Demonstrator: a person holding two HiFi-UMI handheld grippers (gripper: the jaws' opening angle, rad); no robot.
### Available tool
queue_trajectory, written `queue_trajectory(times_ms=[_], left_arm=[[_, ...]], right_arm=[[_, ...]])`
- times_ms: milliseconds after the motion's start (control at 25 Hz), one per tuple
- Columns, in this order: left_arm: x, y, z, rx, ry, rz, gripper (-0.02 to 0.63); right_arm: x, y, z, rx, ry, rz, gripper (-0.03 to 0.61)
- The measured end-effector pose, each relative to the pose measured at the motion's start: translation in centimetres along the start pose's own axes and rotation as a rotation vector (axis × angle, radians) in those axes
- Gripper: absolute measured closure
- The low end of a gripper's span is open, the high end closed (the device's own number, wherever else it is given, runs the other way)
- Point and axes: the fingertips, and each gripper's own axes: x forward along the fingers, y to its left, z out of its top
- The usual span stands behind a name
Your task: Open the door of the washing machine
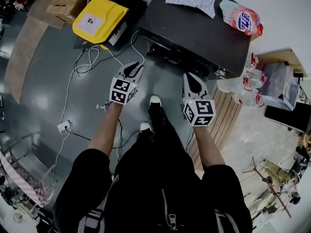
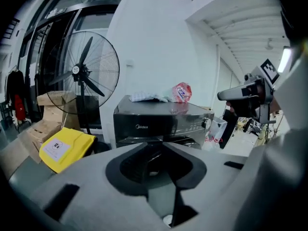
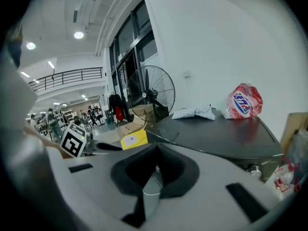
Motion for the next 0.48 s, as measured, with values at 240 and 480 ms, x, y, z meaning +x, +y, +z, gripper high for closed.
queue_trajectory(times_ms=[240, 480], left_arm=[[6.9, 2.2, -3.3, 0.014, 0.099, -0.067, 0.419], [12.6, 3.0, -7.9, 0.097, 0.229, -0.154, 0.410]], right_arm=[[5.1, -3.1, -1.0, 0.021, 0.055, 0.017, 0.575], [7.7, -4.9, -2.4, 0.047, 0.087, 0.012, 0.575]])
